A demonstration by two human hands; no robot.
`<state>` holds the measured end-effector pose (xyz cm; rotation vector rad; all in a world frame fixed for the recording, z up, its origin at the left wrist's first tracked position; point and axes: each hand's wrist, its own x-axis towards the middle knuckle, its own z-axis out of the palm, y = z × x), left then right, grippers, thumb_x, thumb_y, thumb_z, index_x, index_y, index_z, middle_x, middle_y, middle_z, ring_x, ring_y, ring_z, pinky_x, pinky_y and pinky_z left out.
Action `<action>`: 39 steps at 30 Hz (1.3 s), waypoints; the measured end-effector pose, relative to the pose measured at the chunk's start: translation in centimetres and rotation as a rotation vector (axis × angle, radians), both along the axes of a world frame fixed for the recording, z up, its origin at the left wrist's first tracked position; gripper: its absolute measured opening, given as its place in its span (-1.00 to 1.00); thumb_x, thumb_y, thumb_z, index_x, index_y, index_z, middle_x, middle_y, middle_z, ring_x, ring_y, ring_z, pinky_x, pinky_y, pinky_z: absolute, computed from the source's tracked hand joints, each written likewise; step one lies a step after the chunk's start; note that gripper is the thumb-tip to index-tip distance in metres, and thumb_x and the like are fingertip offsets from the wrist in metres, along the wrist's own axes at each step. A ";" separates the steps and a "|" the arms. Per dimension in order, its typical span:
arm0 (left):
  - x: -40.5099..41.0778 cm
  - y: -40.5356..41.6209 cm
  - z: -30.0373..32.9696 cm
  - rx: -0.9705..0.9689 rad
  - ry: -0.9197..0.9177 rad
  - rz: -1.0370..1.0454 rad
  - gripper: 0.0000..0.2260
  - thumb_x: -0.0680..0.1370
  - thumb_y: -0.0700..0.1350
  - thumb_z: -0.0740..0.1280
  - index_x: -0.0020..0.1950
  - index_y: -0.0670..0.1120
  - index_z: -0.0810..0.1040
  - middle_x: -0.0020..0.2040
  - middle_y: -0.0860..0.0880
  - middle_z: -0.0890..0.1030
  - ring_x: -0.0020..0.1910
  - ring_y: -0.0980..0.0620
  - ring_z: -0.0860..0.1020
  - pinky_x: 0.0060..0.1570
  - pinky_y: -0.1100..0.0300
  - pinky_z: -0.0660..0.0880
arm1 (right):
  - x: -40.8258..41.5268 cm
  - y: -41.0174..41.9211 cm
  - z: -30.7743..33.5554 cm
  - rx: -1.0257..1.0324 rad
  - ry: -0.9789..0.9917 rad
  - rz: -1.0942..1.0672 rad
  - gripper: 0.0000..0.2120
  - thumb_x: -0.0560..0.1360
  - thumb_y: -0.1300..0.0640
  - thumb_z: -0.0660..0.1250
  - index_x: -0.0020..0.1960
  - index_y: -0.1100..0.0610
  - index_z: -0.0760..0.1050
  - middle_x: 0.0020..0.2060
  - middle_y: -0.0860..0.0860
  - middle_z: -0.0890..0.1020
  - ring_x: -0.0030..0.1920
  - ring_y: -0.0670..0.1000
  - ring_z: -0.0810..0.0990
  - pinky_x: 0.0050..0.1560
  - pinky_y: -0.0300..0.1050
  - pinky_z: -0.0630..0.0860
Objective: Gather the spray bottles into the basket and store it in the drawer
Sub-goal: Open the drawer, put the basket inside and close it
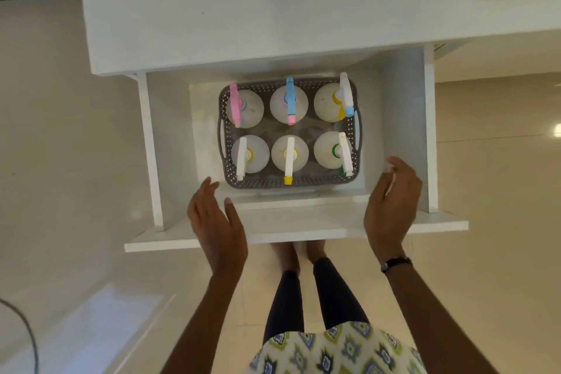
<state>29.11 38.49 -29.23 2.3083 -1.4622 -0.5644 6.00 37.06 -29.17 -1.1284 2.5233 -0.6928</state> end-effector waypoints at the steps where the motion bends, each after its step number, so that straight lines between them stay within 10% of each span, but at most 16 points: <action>1: -0.4 0.4 0.0 0.007 -0.005 -0.061 -0.70 0.58 -0.23 0.21 0.31 -0.16 0.38 0.37 -0.13 0.43 0.37 -0.11 0.32 0.36 0.04 0.29 | 0.9 0.3 0.3 -0.007 0.022 0.085 -0.73 0.63 0.15 0.08 0.26 0.18 0.43 0.18 0.10 0.55 0.21 0.00 0.44 0.16 -0.35 0.26; 8: -2.6 -0.6 -2.2 0.109 -0.079 -0.396 -0.58 0.60 -0.03 0.15 0.45 0.00 0.20 0.51 -0.05 0.23 0.49 -0.08 0.17 0.44 -0.02 0.16 | 5.2 1.8 -2.3 0.191 0.172 0.715 -0.55 0.61 0.00 0.04 0.46 0.10 0.23 0.48 0.06 0.27 0.52 0.05 0.11 0.52 0.01 0.03; 39: -3.2 -11.4 -3.1 -0.065 -0.212 -0.439 -0.54 0.60 0.03 0.13 0.49 -0.05 0.19 0.54 -0.07 0.17 0.53 -0.05 0.05 0.49 0.07 -0.08 | 4.9 -9.2 -2.7 0.093 0.332 0.697 -0.47 0.60 -0.08 0.02 0.52 0.08 0.10 0.53 0.05 0.12 0.53 0.04 -0.05 0.52 -0.02 -0.19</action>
